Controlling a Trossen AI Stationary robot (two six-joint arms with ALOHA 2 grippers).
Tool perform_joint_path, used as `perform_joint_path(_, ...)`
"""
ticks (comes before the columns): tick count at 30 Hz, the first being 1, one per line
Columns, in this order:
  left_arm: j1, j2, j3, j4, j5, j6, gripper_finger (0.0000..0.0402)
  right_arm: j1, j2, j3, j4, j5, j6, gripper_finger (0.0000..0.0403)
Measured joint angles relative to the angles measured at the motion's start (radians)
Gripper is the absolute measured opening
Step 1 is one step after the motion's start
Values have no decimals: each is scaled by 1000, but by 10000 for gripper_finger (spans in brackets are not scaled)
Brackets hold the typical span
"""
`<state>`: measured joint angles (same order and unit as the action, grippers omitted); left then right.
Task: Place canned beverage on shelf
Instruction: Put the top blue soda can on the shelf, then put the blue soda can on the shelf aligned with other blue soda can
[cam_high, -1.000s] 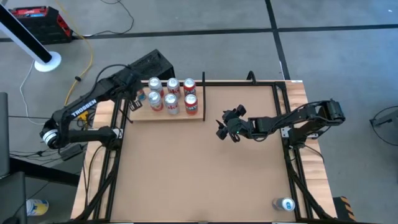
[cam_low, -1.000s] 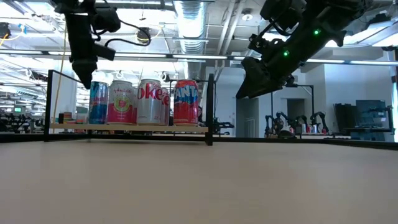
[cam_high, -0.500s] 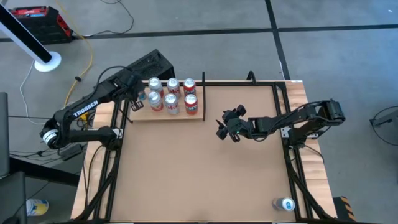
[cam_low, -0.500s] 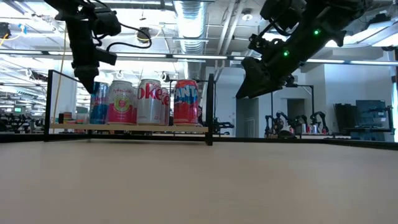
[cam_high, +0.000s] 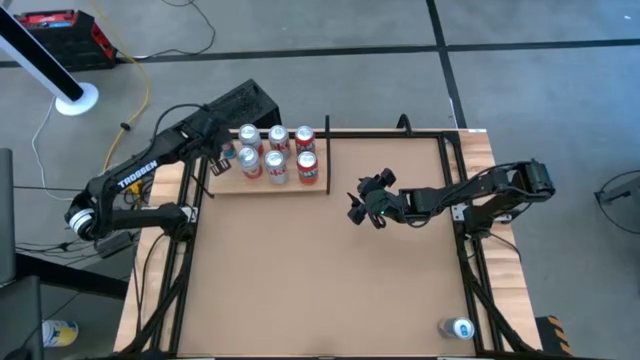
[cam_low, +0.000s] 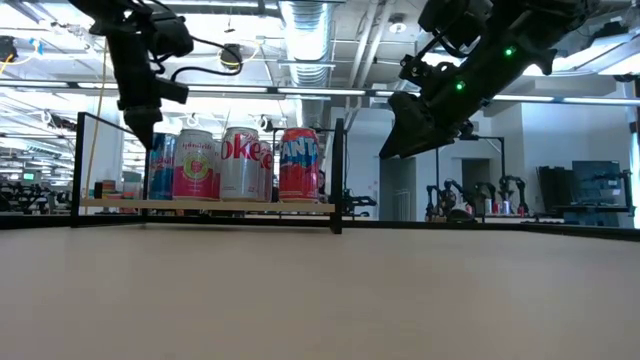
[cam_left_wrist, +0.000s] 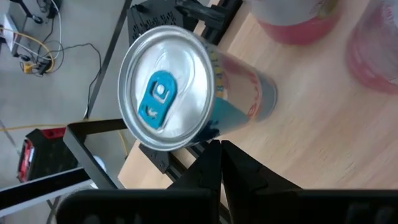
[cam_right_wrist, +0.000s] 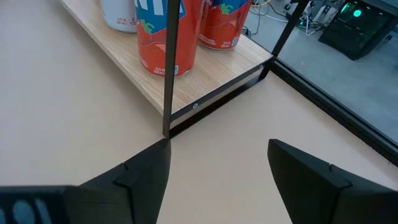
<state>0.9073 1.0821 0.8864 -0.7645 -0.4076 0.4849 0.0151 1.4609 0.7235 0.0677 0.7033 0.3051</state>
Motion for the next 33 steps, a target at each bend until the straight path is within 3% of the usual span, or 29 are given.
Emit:
perform_joint_path(5, -6, -3, 1, -38, 23, -8, 0, 0, 0, 0, 0, 0, 0, 290)
perform_joint_path(11, -73, -10, 78, -227, 52, -73, 0, -7, 0, 0, 0, 0, -1, 290)
perform_joint_path(17, -219, -99, 125, -439, 324, -269, 0, -8, 0, 0, 2, 0, 3, 290)
perform_joint_path(21, -352, -232, 84, -402, 453, -372, 0, 27, 0, 0, 113, -44, -7, 290)
perform_joint_path(25, -488, -399, -5, -185, 477, -467, 0, 100, 0, 0, 367, -210, -99, 290)
perform_joint_path(29, -591, -546, -118, 51, 509, -497, 0, 202, 0, 0, 600, -505, -154, 290)
perform_joint_path(31, -619, -601, -159, 113, 497, -487, 0, 249, -2, 2, 657, -658, -149, 290)
perform_joint_path(33, -632, -641, -178, 135, 468, -478, 0, 291, -34, 19, 623, -740, -60, 290)
